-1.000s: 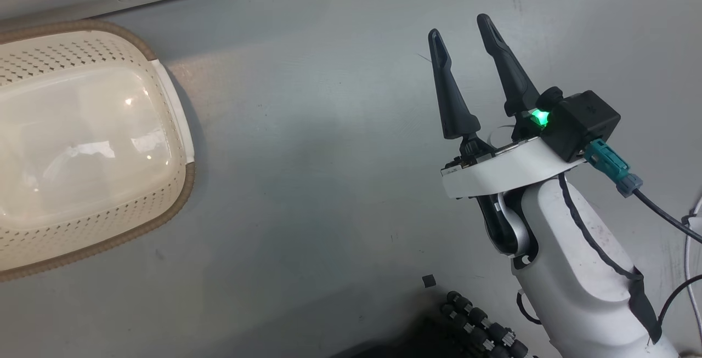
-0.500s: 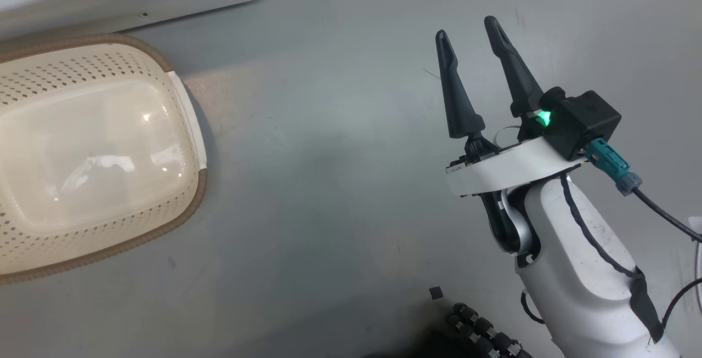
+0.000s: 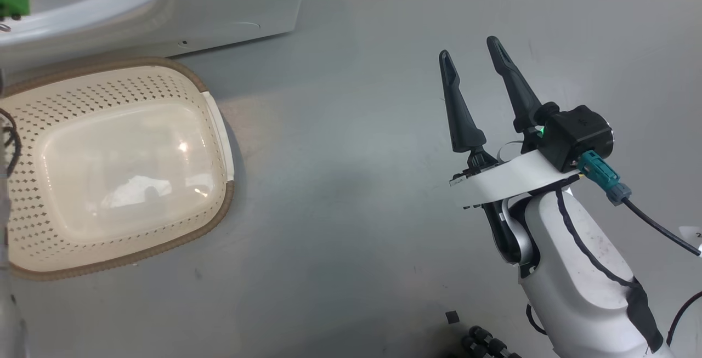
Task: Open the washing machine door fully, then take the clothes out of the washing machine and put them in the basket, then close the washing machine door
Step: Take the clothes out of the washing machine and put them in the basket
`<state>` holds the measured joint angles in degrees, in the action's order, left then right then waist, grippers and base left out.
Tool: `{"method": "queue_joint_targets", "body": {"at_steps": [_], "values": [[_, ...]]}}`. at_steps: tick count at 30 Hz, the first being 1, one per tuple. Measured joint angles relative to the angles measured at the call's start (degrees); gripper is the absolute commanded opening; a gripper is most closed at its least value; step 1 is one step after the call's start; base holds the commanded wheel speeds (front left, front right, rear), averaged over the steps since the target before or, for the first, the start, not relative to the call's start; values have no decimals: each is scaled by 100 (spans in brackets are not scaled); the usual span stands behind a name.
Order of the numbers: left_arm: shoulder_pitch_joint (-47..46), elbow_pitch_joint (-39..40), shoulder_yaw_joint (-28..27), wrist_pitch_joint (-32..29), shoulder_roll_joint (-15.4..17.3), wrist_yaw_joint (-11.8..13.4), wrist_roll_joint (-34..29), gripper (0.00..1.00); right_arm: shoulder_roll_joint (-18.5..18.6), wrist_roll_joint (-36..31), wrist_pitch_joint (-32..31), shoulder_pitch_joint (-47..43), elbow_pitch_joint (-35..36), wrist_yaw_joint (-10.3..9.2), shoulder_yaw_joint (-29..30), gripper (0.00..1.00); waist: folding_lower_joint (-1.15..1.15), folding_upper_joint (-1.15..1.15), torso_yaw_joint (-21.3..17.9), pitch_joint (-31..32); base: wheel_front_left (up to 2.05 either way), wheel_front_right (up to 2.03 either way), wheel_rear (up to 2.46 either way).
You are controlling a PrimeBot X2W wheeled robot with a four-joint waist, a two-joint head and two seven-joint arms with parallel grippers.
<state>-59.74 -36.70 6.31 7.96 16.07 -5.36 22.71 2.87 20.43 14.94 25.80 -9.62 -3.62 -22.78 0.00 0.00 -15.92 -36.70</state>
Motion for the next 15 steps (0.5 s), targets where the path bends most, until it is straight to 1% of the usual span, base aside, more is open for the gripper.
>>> {"method": "queue_joint_targets", "body": {"at_steps": [3,7,11,13,15], "values": [[257,131,59,221,-52,11,-78,0,1,-41,0,-54,-25,1,25,100,0,0,62,130,0,0,0],[612,367,102,481,-129,104,-115,0,1,-94,0,-96,-73,2,66,100,0,0,145,318,0,0,0],[987,598,121,527,-227,163,-116,0,2,-153,0,-236,-143,4,103,100,0,0,223,520,0,0,0],[1189,706,129,531,-252,233,-138,0,2,-200,0,-302,-178,51,130,100,0,0,261,627,0,0,0],[1385,829,131,568,-263,261,-177,0,2,-202,0,-340,-207,55,148,100,0,0,299,739,0,0,0]]}}
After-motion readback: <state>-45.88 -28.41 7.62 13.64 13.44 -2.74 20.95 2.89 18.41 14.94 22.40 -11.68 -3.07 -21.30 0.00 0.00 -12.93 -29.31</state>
